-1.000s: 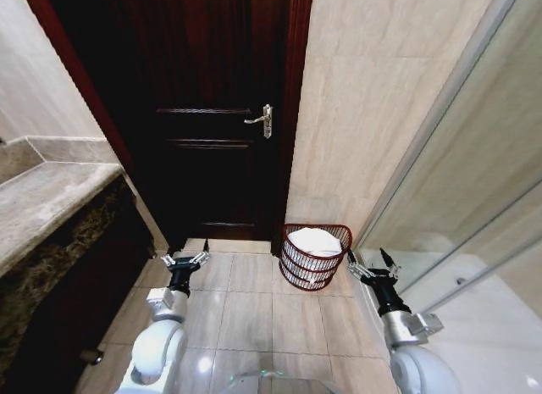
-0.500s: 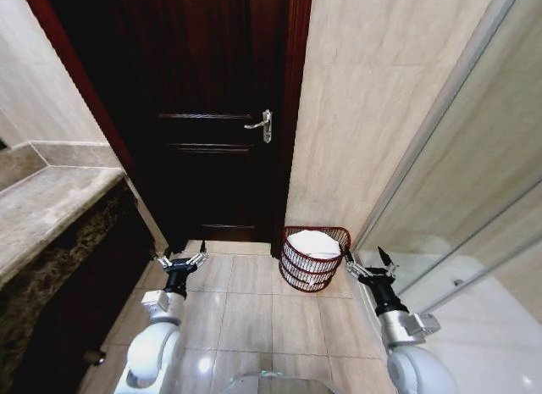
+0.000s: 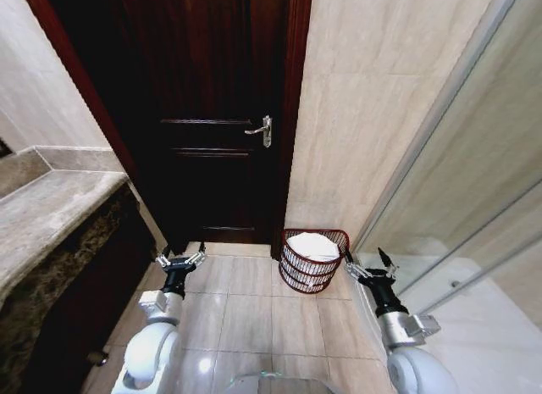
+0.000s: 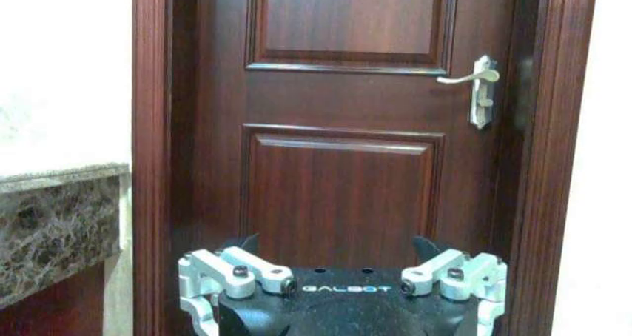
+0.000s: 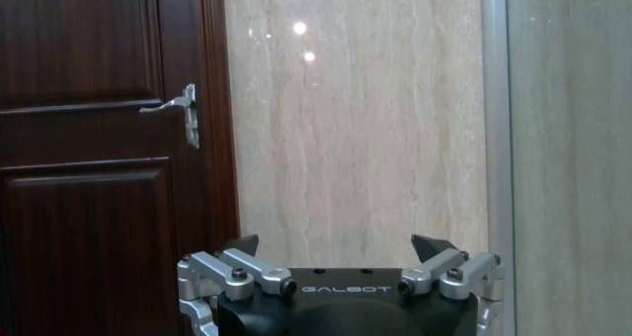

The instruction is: Discard the used towel into the hamper.

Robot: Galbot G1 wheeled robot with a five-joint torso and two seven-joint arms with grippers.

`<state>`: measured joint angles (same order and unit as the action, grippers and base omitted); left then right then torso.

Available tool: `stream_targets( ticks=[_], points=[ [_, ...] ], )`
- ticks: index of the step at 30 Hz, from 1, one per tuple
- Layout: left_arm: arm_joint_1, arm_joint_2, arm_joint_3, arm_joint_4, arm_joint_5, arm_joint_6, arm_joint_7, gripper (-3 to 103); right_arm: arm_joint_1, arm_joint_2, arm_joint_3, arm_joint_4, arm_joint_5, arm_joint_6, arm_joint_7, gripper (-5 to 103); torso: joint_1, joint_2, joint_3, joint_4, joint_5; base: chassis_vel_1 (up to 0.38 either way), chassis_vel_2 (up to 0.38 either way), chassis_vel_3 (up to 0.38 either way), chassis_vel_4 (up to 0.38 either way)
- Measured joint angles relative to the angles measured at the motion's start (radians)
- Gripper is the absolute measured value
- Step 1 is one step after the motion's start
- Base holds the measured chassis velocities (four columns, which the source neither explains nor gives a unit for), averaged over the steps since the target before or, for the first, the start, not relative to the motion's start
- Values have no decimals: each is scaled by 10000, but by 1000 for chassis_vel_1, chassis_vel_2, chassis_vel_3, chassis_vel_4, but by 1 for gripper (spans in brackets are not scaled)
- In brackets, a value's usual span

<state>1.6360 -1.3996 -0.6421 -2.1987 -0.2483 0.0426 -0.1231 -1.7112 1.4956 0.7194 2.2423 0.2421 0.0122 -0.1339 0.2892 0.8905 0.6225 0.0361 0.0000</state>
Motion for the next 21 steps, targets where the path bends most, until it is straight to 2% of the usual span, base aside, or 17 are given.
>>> stream_targets(
  ticks=[21],
  points=[
    [100,-38,39,-282,185,46,111,100,-163,27,-16,27,-60,18,56,100,392,887,494,0,0,0,0,0,0]
  ],
)
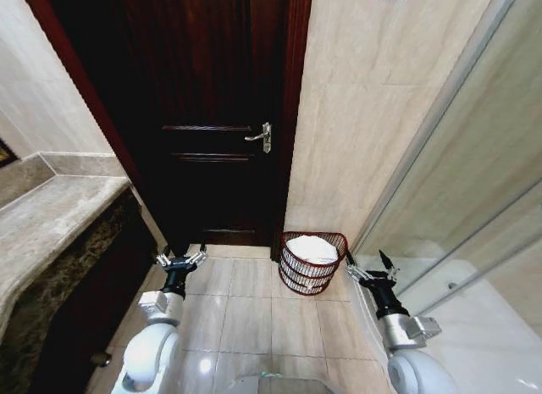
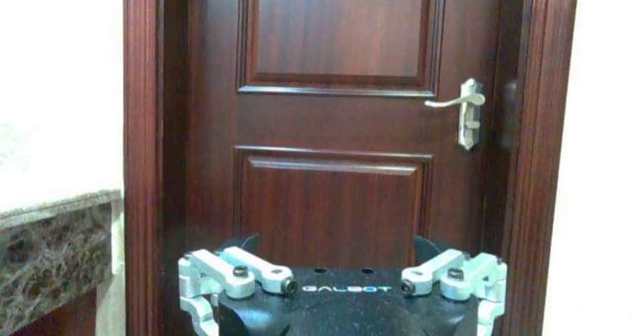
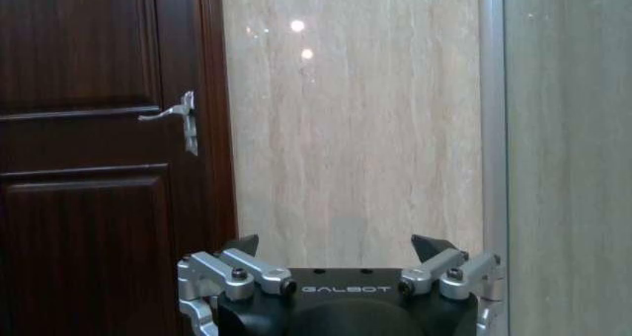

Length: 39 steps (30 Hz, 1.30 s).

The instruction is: Discard the used towel into the hamper.

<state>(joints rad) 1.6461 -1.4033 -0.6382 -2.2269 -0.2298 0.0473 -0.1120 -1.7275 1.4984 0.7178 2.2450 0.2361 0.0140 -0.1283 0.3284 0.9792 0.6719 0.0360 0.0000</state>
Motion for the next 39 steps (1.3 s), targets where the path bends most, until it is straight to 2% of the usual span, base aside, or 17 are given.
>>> stream_targets(
  ticks=[9,15,21,26,39],
  points=[
    [-50,6,33,-240,14,170,17,100,-48,31,-14,343,-320,-360,171,100,227,511,285,0,0,0,0,0,0],
    [-1,-41,28,-250,48,150,22,100,-48,-12,-23,594,-325,-734,436,100,364,807,444,0,0,0,0,0,0],
    [35,-70,-12,-261,50,90,36,100,-13,-65,-9,619,-297,-805,517,100,486,1083,600,0,0,0,0,0,0],
    [20,-51,-33,-265,50,83,41,100,4,-70,-47,770,-325,-1319,779,100,606,1349,745,0,0,0,0,0,0],
    [11,-94,-14,-45,225,-130,41,100,31,-75,-115,779,-357,-1388,786,100,910,2020,1113,0,0,0,0,0,0]
  ],
)
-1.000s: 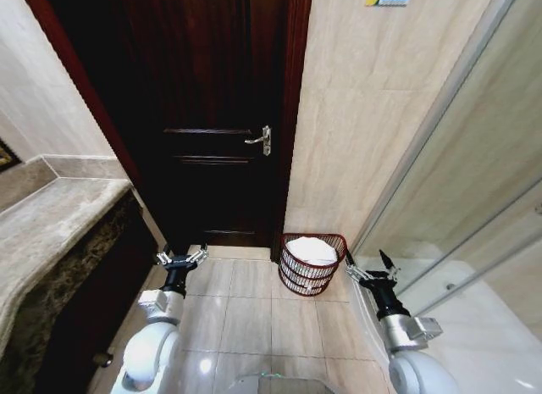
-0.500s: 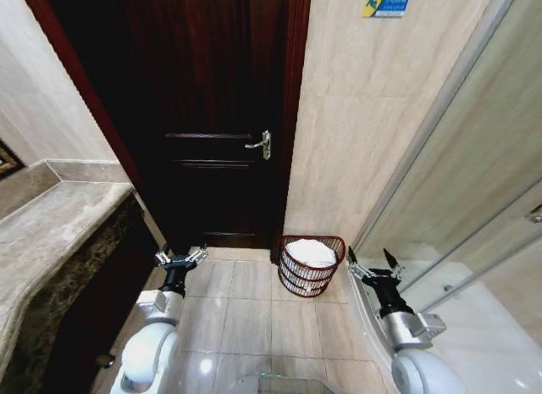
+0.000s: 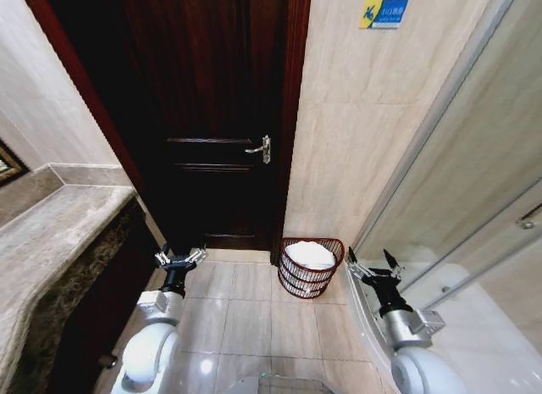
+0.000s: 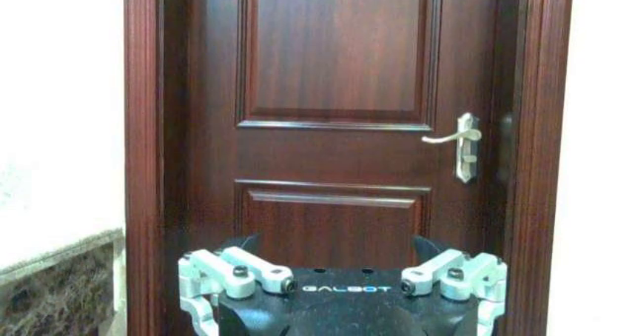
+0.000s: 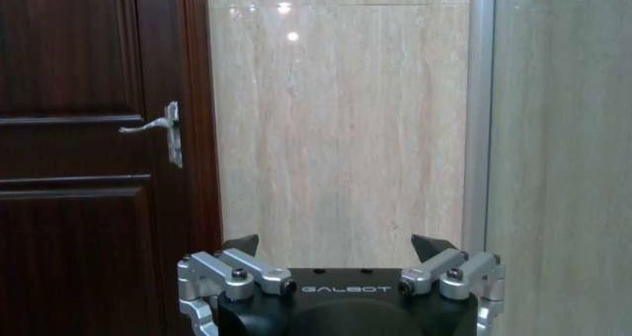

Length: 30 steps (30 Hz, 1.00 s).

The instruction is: Discard the used towel into the hamper.

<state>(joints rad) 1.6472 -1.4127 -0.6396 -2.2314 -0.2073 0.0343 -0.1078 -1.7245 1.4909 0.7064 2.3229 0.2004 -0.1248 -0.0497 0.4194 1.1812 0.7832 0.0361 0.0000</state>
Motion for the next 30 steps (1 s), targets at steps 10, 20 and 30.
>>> stream_targets(
  ticks=[10,20,30],
  points=[
    [-14,-54,70,121,36,-67,-104,100,43,8,-93,-13,4,16,28,100,219,486,265,-1,0,0,0,0,0],
    [-37,-40,68,250,134,-517,-289,100,85,57,-227,-115,-211,29,43,100,302,675,375,0,0,0,0,0,0],
    [-60,-62,75,180,209,-523,-253,100,23,45,-172,-142,-673,179,-166,100,279,625,349,0,1,0,0,0,0]
  ],
)
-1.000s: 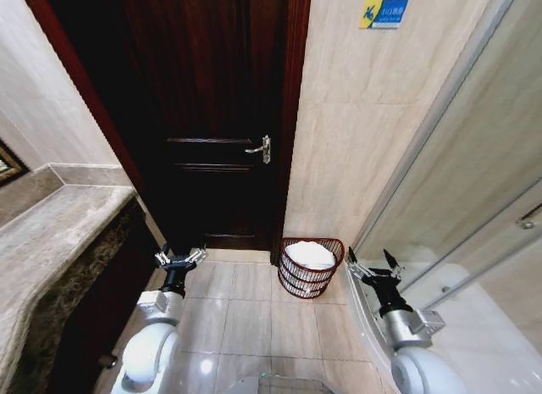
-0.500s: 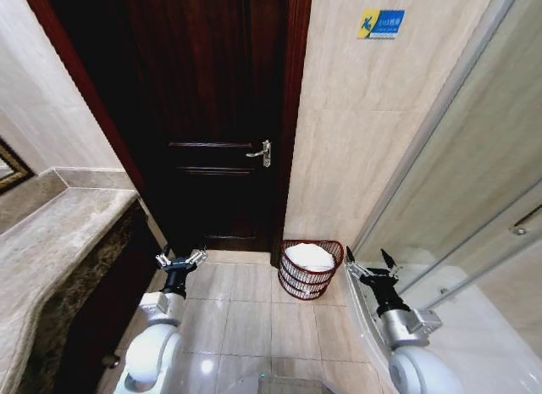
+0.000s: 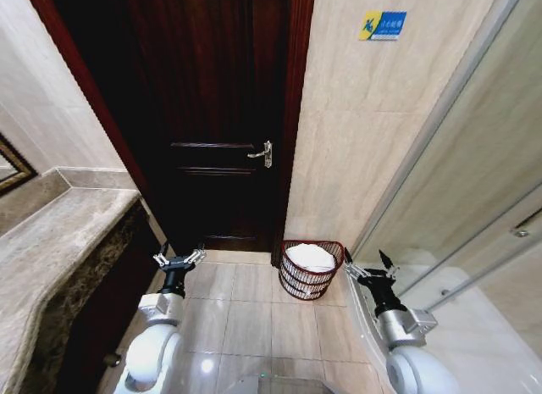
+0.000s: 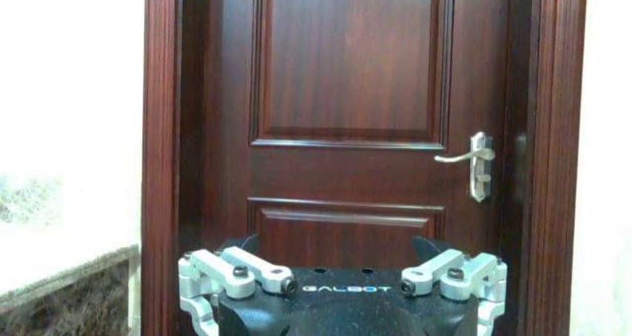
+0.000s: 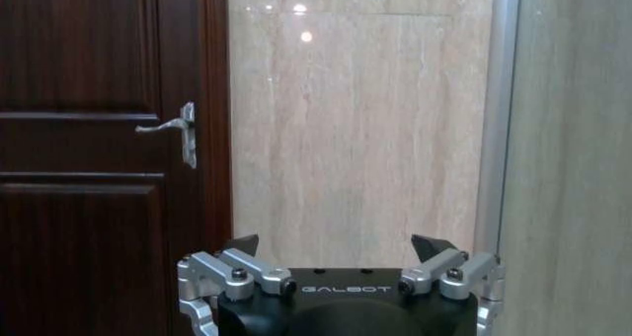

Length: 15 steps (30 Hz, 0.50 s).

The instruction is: Discard the used towel into the hamper.

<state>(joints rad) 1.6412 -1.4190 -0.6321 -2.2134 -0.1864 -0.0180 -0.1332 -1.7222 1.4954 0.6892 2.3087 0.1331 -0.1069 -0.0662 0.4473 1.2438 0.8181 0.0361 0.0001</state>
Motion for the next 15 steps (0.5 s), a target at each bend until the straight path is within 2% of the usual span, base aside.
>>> stream_targets(
  ticks=[8,15],
  points=[
    [-3,-117,-38,-193,135,-57,40,100,-177,-12,102,-21,-186,16,-154,100,-14,-31,-17,0,0,0,0,0,0],
    [145,-370,90,-230,331,-265,47,100,-156,79,-45,-459,-587,368,-51,100,-26,-55,-31,0,0,0,0,0,0]
  ],
)
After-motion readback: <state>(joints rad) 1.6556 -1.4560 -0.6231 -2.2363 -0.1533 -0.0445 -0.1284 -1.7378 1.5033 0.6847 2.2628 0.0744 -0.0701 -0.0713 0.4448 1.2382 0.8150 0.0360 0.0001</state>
